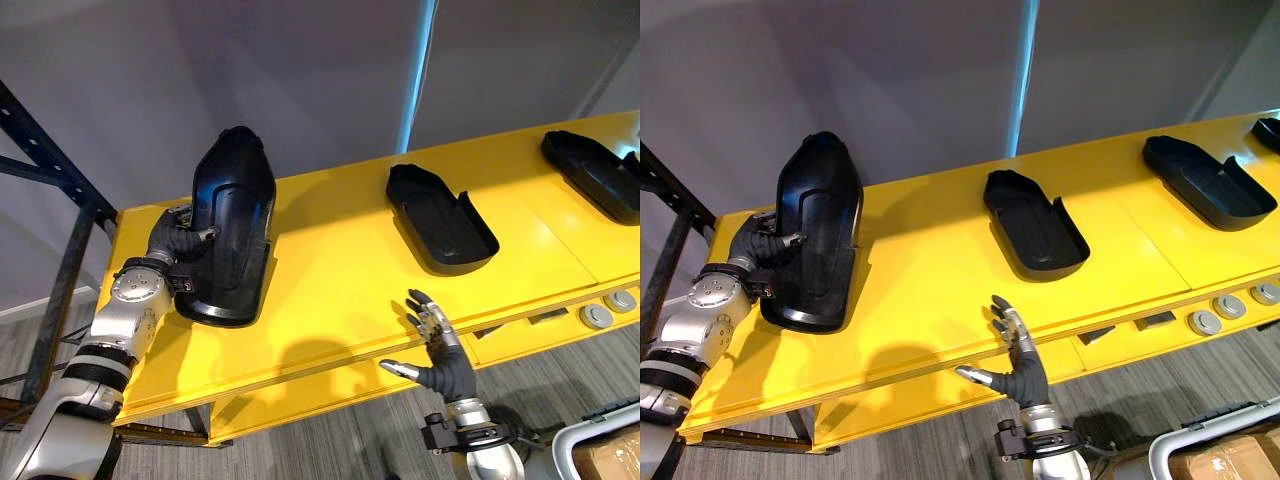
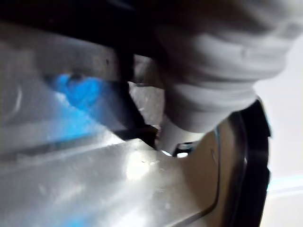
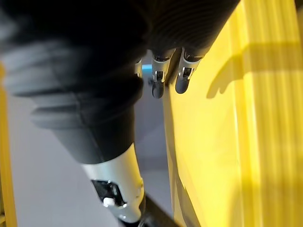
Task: Walk over and take plastic housings, then place them on the shelf
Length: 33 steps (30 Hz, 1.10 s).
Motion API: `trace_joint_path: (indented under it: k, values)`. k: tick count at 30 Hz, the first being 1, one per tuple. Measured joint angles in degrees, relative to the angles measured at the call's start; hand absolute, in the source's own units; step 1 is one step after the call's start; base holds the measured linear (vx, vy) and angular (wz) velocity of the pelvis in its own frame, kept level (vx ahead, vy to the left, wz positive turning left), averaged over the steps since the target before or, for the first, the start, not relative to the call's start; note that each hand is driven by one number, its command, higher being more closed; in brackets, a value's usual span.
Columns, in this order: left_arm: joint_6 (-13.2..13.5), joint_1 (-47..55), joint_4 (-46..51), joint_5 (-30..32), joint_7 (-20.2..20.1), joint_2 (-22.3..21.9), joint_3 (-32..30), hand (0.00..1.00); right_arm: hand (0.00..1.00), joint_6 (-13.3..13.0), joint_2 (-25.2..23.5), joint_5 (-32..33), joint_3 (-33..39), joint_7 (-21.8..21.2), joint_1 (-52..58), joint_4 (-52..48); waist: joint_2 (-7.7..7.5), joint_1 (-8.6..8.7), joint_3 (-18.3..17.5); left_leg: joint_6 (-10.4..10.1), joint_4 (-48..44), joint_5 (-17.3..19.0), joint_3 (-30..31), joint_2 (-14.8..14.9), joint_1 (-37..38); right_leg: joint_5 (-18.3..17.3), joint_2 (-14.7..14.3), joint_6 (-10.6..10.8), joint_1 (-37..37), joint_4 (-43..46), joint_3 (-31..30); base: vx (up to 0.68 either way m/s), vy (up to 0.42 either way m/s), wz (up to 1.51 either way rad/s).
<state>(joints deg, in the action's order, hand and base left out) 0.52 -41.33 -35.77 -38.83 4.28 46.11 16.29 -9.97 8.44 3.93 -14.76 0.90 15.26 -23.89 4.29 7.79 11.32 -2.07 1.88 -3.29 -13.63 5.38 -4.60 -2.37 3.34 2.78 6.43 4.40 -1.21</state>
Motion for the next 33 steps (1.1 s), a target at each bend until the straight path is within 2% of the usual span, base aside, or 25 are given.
trace_joint_path:
  k: [5,8,9,14,24,31,33]
  values:
    - [-1.98,-0.64,-5.99,-0.46,0.97,-0.24,1.28,1.0,0.0,0.52,0.78,-0.01,-2.58,-0.01,0.1,0.0,-0.3,0.51,2.16,-0.46,0.04,-0.41,-0.13,0.76,-0.3,0.4,-0.75,-0.6,0.56,0.01,-0.47,-0.02,-0.018,-0.06]
    - [-1.99,-0.86,-6.56,-0.49,2.9,-0.48,0.99,1.0,0.0,0.63,1.03,-0.03,-3.69,0.04,0.06,0.0,-0.48,0.54,2.45,-0.63,0.12,-0.7,-0.13,0.98,-0.65,0.64,-0.98,-0.87,1.04,0.04,-0.66,-0.04,-0.011,-0.04]
    - [-1.93,-1.25,-6.56,-0.51,3.43,-0.49,0.96,0.0,0.0,0.7,1.27,-0.03,-3.91,0.05,-0.04,0.0,-0.49,0.46,2.46,-0.68,0.13,-0.86,-0.14,1.08,-1.2,0.88,-1.09,-0.89,1.62,0.08,-0.71,-0.04,-0.006,-0.02]
    - [-1.69,-1.5,-6.47,-1.6,5.38,-1.48,0.91,0.0,0.0,0.87,1.64,-0.02,-3.99,0.2,-0.1,0.0,-0.59,0.41,2.54,-0.75,0.25,-0.94,-0.15,1.25,-1.38,1.44,-1.29,-0.85,1.91,-0.01,-0.81,-0.05,0.006,-0.02]
    - [-1.97,-1.9,-4.91,-2.81,5.73,-1.71,0.83,0.0,0.0,0.92,1.9,-0.02,-4.88,0.6,-0.66,0.16,-1.17,0.26,2.86,-0.56,1.26,-1.86,-0.23,1.13,-1.48,3.53,-1.3,-0.4,1.8,-2.01,-1.24,-0.06,0.026,-0.02]
    - [-3.81,-1.64,1.08,-3.48,9.31,-8.35,-2.31,0.0,0.0,1.81,1.88,-0.15,-5.98,0.17,-2.21,2.63,-2.07,-0.81,2.39,-0.63,2.23,-2.21,0.09,0.96,0.87,3.81,-1.18,-0.13,-0.68,-2.93,-0.84,-0.01,0.027,0.03]
    - [-3.96,-1.64,3.84,-1.17,10.33,-10.68,-6.18,0.0,0.0,1.85,1.82,-0.27,-5.87,-0.02,-2.59,2.71,-2.7,-0.77,1.98,-0.62,2.29,-2.22,0.17,0.92,1.48,3.81,-1.15,-0.12,-1.37,-3.03,-0.76,0.0,0.015,0.0]
